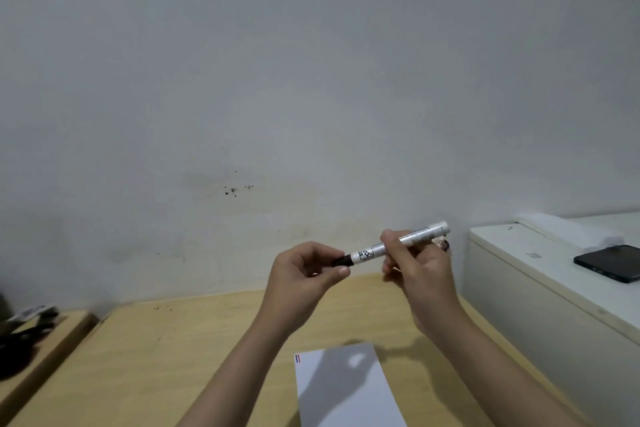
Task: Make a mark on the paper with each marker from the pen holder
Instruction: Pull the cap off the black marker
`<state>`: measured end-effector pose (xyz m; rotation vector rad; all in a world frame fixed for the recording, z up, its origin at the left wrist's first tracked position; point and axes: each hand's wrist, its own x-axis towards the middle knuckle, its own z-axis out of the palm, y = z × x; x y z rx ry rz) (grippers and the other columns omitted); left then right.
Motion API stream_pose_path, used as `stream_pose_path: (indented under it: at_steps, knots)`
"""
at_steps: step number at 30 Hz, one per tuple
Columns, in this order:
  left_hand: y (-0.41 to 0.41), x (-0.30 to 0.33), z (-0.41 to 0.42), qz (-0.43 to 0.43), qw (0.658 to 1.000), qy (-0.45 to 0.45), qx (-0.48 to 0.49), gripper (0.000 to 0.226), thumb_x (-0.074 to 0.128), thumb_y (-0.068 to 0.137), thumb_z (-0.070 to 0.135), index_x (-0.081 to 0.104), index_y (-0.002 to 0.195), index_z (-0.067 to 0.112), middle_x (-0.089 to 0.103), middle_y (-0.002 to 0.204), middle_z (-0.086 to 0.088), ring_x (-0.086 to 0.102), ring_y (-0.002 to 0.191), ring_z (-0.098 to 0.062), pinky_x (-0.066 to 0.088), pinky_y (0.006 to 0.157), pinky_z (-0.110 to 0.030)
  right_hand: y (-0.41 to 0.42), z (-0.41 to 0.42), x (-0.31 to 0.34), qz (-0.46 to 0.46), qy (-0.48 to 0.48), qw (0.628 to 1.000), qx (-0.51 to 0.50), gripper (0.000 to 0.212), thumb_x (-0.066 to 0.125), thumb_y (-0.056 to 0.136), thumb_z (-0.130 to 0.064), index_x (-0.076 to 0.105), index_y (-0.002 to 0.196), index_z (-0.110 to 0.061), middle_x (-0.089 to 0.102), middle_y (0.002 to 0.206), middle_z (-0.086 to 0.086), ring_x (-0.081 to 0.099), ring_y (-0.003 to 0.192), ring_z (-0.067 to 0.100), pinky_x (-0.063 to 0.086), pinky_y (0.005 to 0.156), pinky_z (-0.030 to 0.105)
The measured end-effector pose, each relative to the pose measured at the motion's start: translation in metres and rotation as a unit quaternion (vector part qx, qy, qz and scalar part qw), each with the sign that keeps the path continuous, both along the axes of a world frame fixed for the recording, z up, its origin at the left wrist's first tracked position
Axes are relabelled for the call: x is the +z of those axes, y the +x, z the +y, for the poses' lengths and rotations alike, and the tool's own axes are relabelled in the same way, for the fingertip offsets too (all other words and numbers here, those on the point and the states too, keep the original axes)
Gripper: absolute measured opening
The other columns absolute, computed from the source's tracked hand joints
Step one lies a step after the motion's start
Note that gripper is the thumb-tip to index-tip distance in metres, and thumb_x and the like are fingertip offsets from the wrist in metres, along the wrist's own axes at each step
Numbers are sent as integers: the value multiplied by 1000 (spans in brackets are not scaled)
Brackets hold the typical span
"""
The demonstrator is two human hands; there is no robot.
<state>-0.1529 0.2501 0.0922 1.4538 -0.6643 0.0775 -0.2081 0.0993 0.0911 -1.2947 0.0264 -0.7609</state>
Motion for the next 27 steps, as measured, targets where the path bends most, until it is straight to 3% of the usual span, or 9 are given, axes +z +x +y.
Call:
stream_pose_path:
  at_steps: [4,12,18,21,23,27]
  knots:
    - [-5,-6,8,-40,998,31,24,14,74,72,-1,73,80,11,76,75,-1,69,72,-14,56,75,-32,1,15,-9,27,-9,997,69,16,64,85,-22,65,74,-10,52,51,1,46,46,14,41,46,25]
    - [0,-18,12,-124,987,85,50,17,65,80,-1,73,84,14,74,77,-8,64,58,-9,52,62,-19,10,16,-22,17,-1,995,95,26,69,67,-32,65,72,-7,53,47,0,49,44,11,47,51,25]
    - [17,-28,13,-98,991,76,47,26,56,86,-2,71,79,17,61,56,3,54,50,-5,45,55,-15,14,12,-30,-14,-91,991,92,16,67,71,-25,67,79,-10,62,60,-1,59,57,15,56,60,26]
    - [35,-34,24,-54,993,75,68,28,57,87,0,70,76,23,62,54,7,55,52,-5,46,56,-14,18,4,-32,-23,-81,994,75,5,66,80,-13,68,76,-14,63,61,-1,59,57,15,57,62,29]
    - [49,-40,33,-50,984,142,99,17,62,85,6,69,79,20,64,62,5,55,54,-3,45,54,-12,23,-5,-37,-17,-55,997,59,17,62,84,-5,70,75,-17,64,60,-1,58,57,15,55,61,28]
    - [78,-60,39,-51,940,314,126,6,65,79,9,61,82,11,64,73,-2,55,56,-8,42,49,-12,29,-10,-51,7,-54,997,52,17,61,85,0,70,81,-14,64,58,0,56,55,15,54,58,25]
